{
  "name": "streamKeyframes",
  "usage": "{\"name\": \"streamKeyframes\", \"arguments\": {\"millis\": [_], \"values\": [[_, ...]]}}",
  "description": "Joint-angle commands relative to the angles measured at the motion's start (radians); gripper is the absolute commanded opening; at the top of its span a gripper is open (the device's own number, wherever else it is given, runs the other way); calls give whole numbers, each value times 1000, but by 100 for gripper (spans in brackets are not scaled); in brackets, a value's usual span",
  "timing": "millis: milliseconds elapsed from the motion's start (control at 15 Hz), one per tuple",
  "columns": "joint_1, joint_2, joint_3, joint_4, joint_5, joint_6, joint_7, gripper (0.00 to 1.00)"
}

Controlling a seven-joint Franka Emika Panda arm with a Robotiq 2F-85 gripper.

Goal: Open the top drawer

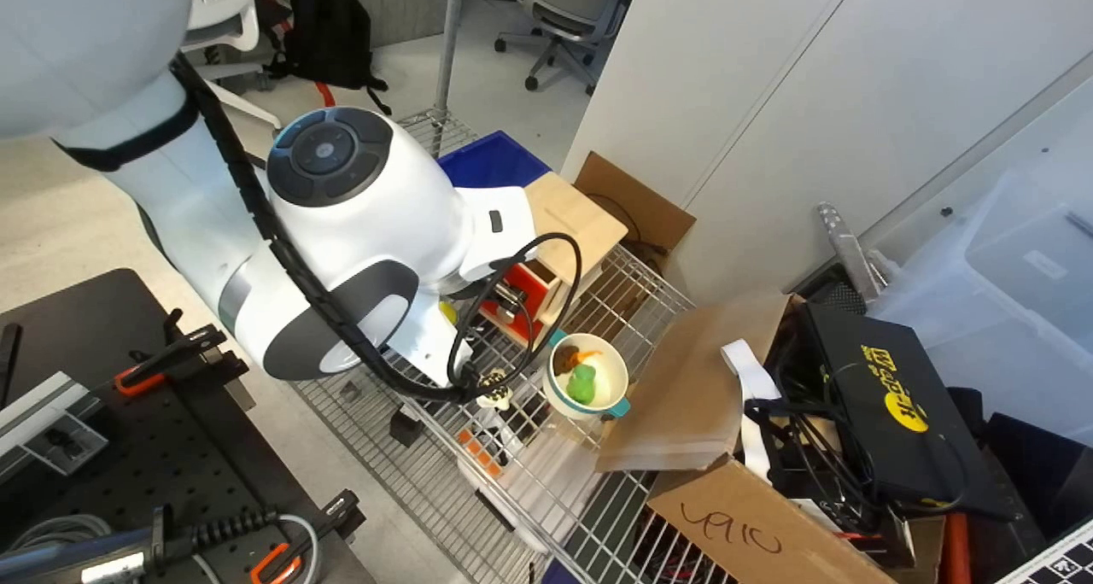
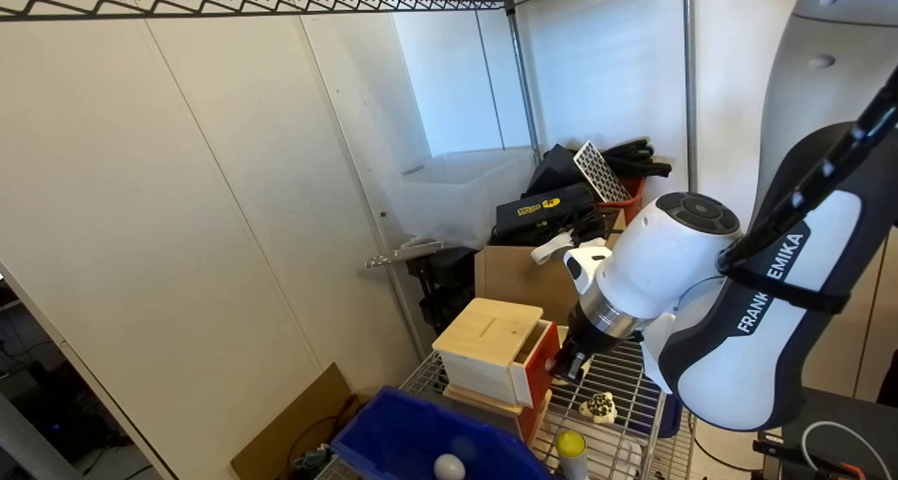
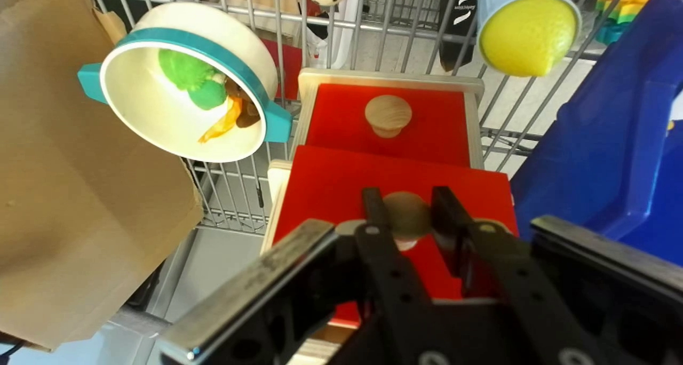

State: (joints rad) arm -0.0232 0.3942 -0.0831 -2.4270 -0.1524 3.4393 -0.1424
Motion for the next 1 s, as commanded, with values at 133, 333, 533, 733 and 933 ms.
{"name": "streamKeyframes", "arguments": {"millis": [133,333,533,733,933], "values": [[39,-31,-25,-38,22,5,-25,7],[44,-33,-28,-41,22,6,-26,7],[52,-35,-35,-46,25,10,-28,7],[81,-37,-61,-53,20,13,-20,7],[107,-40,-83,-63,18,22,-21,7]]}}
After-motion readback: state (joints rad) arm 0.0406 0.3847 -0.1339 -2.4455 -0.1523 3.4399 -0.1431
